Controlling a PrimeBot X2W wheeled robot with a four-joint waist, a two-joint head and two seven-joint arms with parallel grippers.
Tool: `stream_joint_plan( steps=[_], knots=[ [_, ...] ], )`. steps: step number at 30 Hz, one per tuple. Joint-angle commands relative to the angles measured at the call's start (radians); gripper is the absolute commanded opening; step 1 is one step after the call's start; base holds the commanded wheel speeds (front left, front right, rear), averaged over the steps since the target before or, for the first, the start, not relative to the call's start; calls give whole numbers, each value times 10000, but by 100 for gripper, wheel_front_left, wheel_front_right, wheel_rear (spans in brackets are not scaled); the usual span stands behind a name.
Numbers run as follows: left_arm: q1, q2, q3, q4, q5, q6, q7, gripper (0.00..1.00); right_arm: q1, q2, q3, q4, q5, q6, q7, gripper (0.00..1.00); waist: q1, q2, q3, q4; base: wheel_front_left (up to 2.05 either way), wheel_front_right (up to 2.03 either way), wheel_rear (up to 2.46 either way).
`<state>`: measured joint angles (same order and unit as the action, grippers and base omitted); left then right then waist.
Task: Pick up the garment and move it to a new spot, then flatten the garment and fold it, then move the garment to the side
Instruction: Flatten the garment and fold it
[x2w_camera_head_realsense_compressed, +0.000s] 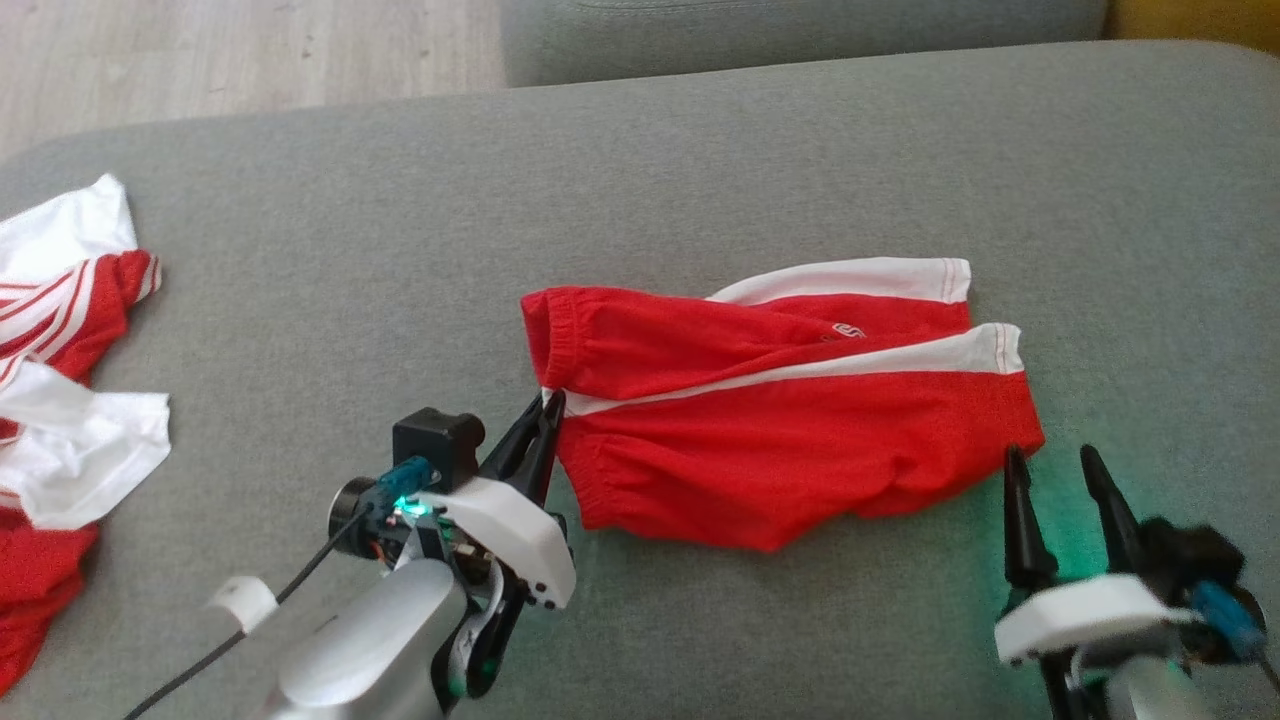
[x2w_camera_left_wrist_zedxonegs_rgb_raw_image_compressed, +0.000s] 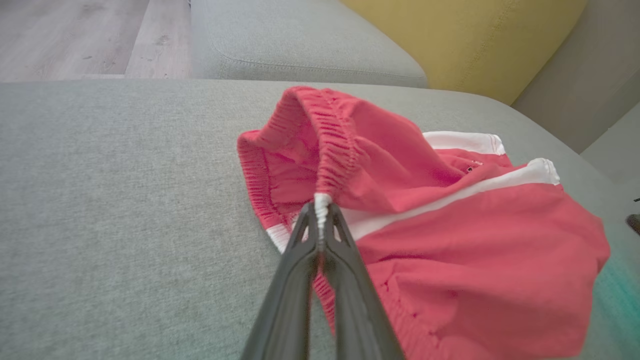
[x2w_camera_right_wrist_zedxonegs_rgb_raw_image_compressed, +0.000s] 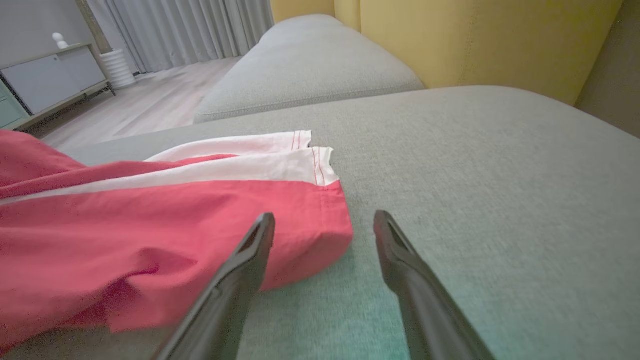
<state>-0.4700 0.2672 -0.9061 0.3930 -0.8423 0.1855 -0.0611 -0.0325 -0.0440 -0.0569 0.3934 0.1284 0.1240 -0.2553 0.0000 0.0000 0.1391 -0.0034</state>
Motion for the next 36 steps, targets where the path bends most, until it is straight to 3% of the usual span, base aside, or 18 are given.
stream_joint_plan(
  steps=[1,5,11,18,24,25,26,30,36],
  knots=[
    [-227,293,291,-384,110,79,37,0,-715,-62,180,86,-33,67,-65,100,0,0,-9,74,0,0,0],
    [-126,391,241,-734,117,208,152,0,-1833,-194,220,1569,-66,67,21,100,0,0,-20,211,0,0,0],
    [-111,484,132,-1014,176,280,278,0,-3380,-843,1046,3111,750,67,974,100,0,0,51,379,0,0,0],
    [-155,463,1,-1118,245,312,351,0,-4397,-1654,2280,3905,1655,67,2179,100,0,0,136,516,0,0,0],
    [-128,442,-60,-1115,224,309,367,0,-4580,-1961,3120,3925,2456,67,2613,97,0,0,101,574,0,0,0],
    [-120,443,-63,-1114,217,312,367,0,-4590,-2018,3261,3913,2593,67,2672,81,0,0,96,577,0,0,0],
    [-113,446,-68,-1113,212,315,369,0,-4603,-2077,3381,3909,2714,67,2723,72,0,0,93,579,0,0,0],
    [-112,493,-52,-1109,190,318,352,0,-4702,-2245,3738,3872,3127,67,2752,0,0,0,140,570,0,0,0],
    [-270,615,28,-1204,292,327,166,0,-4973,-2626,3926,3607,3402,67,2214,0,0,0,213,477,0,0,0]
  ],
)
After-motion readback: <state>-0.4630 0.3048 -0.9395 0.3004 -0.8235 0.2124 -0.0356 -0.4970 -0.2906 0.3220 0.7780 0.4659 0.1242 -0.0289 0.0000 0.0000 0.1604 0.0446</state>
